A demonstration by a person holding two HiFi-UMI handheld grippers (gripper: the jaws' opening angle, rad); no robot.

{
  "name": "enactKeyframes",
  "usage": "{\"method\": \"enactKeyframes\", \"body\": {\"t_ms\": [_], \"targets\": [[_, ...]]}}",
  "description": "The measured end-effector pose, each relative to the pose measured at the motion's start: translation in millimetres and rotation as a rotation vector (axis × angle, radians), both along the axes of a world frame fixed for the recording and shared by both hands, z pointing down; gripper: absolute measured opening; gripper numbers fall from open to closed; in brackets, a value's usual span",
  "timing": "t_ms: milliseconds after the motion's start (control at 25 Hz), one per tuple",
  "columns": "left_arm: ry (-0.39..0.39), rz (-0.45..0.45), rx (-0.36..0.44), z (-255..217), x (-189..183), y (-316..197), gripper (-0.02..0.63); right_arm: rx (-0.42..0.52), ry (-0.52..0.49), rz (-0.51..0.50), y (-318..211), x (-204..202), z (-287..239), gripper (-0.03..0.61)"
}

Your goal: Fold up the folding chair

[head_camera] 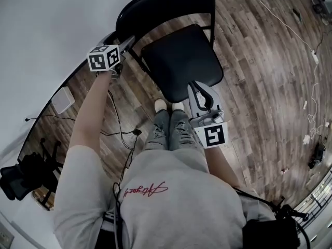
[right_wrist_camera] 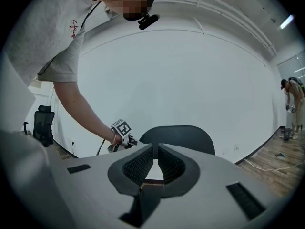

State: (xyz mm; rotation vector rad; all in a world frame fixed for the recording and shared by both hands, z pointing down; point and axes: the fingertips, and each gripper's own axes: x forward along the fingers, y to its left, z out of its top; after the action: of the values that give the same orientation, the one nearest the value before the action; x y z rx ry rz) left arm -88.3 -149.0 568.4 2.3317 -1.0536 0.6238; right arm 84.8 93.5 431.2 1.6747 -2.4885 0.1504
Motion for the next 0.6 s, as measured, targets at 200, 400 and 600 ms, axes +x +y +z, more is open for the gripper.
{"method": "enactKeyframes", "body": {"t_ms": [200, 400, 600], "targets": [[0.031, 0.067, -0.105, 22.9, 6.8, -16.5, 0.379, -0.147, -0.046, 0.052, 7.4, 8.7, 55.4, 0.126], [0.03, 0.158, -0.097, 25.9, 18.5, -24.0, 0.377, -0.38, -0.169, 0.184, 36.4, 43.6, 164.4, 0.186], [0.059, 0.221, -0.059, 26.3, 29.8, -23.3, 0.348, -0.699, -0.346, 0.323, 99.4, 64.8, 292.3, 0.239]]}}
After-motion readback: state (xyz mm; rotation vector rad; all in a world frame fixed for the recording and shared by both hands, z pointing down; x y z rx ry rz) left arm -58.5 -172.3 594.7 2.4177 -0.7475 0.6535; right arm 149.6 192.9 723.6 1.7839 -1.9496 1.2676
